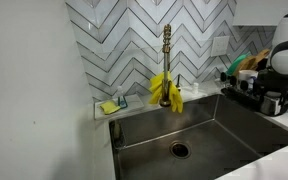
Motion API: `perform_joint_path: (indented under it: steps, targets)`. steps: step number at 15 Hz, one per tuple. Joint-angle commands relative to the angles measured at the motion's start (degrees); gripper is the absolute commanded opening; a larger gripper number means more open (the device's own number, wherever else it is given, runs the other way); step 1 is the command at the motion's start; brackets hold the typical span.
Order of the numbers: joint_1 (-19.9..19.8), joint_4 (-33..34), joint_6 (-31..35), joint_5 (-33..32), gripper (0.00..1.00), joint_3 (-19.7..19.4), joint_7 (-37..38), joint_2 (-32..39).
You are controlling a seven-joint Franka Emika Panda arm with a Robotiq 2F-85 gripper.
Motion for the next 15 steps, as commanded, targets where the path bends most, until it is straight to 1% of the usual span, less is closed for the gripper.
perform_joint_path:
  steps: [1, 5, 9, 15]
  targets:
    - [1.19, -0.11, 0.18, 0.23, 0.43, -1.03, -0.25, -0.34]
    - [1.67, -0.02, -0.18, -2.34, 0.43, -0.38, 2.59, -1.83]
    - [2.27, -0.01, -0.57, -2.30, 0.43, 0.19, 4.15, -4.24]
    - [1.38, -0.30, -1.96, -2.59, 0.43, 0.83, 5.57, -7.66]
